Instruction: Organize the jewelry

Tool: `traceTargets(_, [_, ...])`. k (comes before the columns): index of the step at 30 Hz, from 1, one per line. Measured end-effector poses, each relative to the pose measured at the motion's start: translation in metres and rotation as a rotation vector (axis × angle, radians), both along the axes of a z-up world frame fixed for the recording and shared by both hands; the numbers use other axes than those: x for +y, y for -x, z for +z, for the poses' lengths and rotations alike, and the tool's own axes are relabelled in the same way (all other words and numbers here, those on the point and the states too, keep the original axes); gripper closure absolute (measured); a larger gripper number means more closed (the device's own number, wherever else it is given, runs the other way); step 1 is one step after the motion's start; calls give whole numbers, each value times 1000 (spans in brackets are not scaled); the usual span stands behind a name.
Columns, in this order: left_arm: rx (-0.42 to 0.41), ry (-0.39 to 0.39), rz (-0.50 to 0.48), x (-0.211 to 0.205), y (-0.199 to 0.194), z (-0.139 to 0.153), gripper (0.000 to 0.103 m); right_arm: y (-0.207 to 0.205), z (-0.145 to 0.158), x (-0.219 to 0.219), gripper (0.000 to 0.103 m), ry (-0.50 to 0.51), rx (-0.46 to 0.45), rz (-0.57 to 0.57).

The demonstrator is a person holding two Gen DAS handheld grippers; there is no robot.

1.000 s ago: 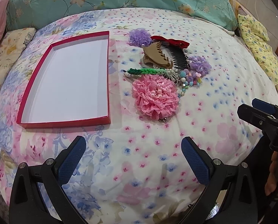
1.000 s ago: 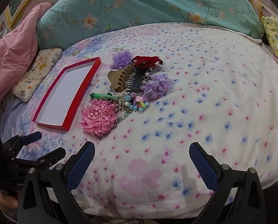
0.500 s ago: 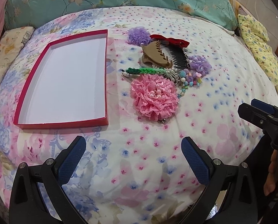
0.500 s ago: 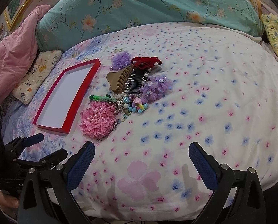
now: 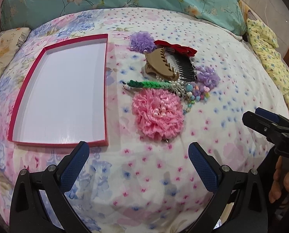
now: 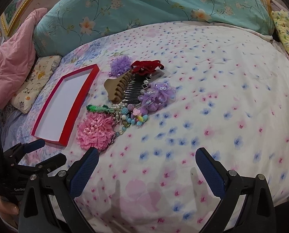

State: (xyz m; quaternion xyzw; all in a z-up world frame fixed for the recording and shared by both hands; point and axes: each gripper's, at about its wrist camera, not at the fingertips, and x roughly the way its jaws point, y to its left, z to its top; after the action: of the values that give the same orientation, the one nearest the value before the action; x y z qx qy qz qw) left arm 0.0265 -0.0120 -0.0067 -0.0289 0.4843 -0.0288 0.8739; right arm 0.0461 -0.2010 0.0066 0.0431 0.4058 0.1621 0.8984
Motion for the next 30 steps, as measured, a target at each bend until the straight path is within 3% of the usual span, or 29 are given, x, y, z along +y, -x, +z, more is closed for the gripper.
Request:
traceTargets(5, [-2,32,-7,0,-16,-1,5,-17,-3,-5,11,-15,33,-15])
traceTargets(7, [3,41,-17,-2,-24,-3,11,-30,-7,-7,23,-23,60,-31])
traceTargets(12, [36,55,-44,-12,-44,-16,19,-60,-11,-11,35,-37,59,-68])
traceTargets(20, [103,78,-55,-16,-70,-46,44,-107,-28,-1,53,-72,118,-84])
traceTargets(23, [95,75,-72,-18,-70,-48,62,-111,-30,1,73,-71,104,-79])
traceTargets(24, [92,82,-85,-19,-69,-46,76,-110,-28,0,88,-86,102,-69])
traceTargets(25, [93,93,-95,-18,-68,-45,84,-108,-27,-1,93,-98,101,-62])
traceTargets(27, [81,115,-103,-17,-65,-40,86,-103,-24,-3,103,-96,93,-58])
traceTargets(30, [53,124,-116,-15,-58,-29,88,-94,-18,-7,103,-124,89,-55])
